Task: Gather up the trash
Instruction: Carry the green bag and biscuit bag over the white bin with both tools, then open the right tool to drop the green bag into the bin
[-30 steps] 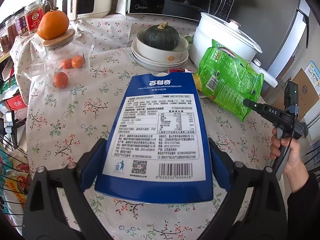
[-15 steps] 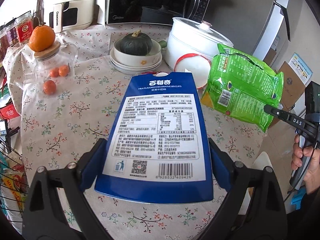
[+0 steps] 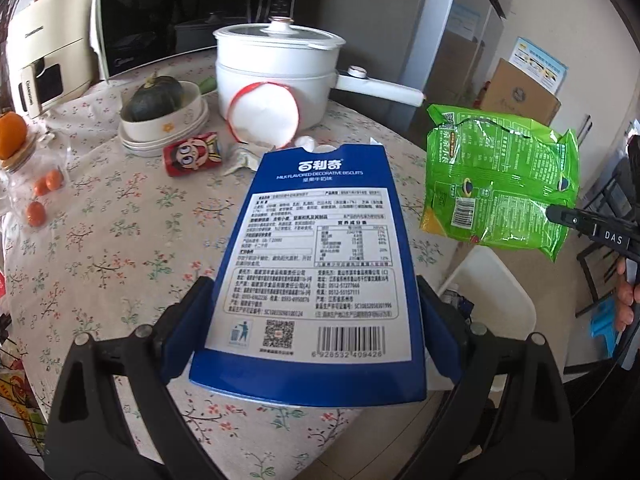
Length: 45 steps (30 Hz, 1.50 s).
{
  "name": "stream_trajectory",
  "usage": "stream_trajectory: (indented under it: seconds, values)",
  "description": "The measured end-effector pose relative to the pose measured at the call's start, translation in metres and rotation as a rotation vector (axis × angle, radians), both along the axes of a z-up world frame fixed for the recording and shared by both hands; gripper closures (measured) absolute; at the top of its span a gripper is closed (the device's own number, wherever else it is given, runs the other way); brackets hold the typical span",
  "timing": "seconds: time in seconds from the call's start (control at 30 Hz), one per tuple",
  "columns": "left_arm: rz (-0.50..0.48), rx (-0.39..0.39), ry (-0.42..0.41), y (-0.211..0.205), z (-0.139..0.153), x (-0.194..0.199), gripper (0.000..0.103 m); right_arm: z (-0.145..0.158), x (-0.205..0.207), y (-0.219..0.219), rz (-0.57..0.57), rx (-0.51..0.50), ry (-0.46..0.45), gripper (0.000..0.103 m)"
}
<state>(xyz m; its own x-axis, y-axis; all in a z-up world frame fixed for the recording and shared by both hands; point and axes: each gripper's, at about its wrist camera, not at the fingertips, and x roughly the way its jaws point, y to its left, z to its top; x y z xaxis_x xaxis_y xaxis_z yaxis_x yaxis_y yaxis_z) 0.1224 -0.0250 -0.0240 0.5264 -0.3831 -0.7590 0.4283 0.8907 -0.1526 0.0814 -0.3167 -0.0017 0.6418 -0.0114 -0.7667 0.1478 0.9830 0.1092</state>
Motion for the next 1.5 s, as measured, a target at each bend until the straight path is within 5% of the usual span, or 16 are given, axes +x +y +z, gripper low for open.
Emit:
stream_trajectory:
  seconds: [0.4, 0.87, 1.0, 1.13, 1.5]
  values:
    - [-0.239, 0.003, 0.02, -0.095, -0.011, -0.04, 0.008, -0.017, -0.068, -0.062, -0.08, -0.104, 0.128, 0.095]
    - [-0.408, 0.053, 0.075, -0.153, -0.038, -0.068, 0.008, -0.081, -0.085, -0.095, -0.131, -0.156, 0.381, 0.095]
    - [-0.448, 0.072, 0.083, -0.165, -0.042, -0.074, 0.008, -0.092, -0.083, -0.101, -0.135, -0.116, 0.411, 0.086]
    - [-0.478, 0.098, 0.103, -0.177, -0.051, -0.078, 0.008, -0.087, -0.084, -0.105, -0.146, -0.092, 0.387, 0.048]
    - [-0.578, 0.155, 0.151, -0.212, -0.074, -0.088, 0.008, -0.08, -0.092, -0.115, -0.183, -0.106, 0.352, 0.047]
